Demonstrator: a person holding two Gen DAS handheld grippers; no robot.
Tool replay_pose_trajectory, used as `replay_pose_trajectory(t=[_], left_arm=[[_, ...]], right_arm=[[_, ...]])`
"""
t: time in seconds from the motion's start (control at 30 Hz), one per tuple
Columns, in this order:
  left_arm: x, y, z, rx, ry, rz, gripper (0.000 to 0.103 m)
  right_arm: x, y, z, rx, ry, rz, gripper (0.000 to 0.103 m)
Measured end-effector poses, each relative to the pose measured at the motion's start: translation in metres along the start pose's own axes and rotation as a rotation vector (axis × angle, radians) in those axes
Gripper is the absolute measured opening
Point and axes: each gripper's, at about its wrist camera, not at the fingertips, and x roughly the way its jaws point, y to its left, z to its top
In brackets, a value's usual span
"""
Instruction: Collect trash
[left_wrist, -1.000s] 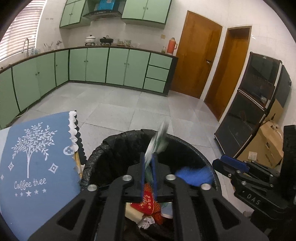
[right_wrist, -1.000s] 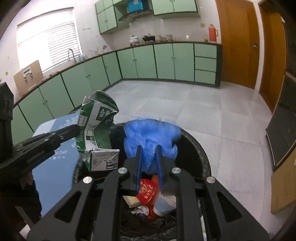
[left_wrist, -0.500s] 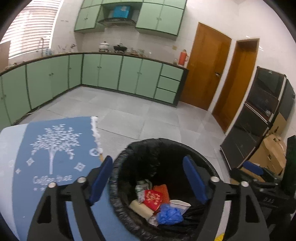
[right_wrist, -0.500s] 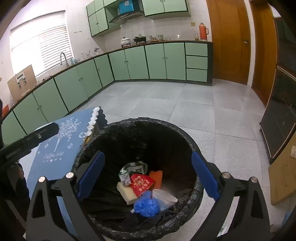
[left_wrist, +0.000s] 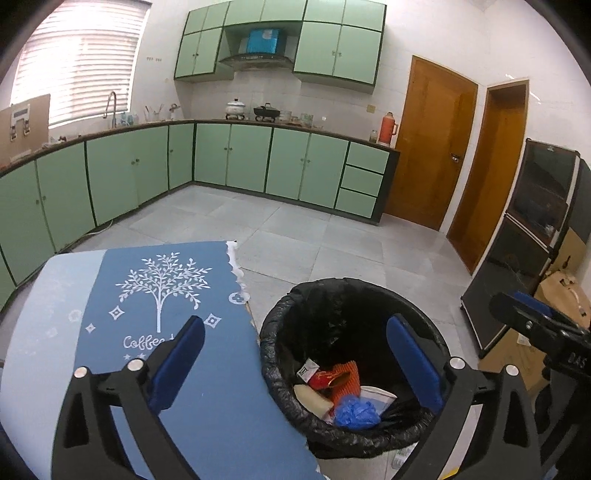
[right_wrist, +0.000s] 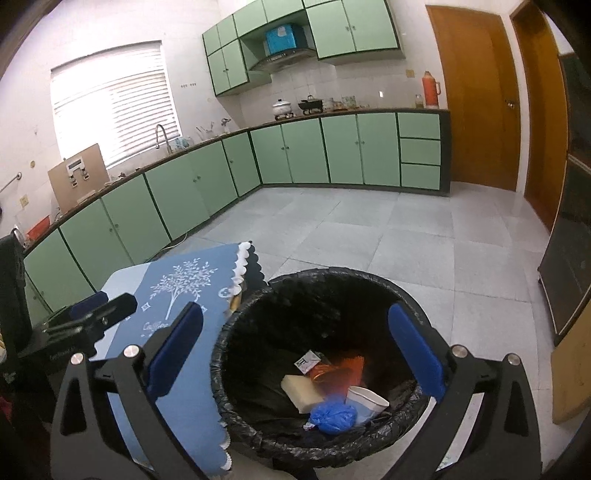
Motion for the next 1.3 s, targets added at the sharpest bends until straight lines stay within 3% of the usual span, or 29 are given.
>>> replay_pose_trajectory(t=[1.3], left_arm=[[-0.041, -0.015, 0.006, 0.012, -0.051, 0.01, 0.097]], right_arm=[[-0.037, 0.026, 0.01, -0.084, -0.042, 0.004, 0.098]])
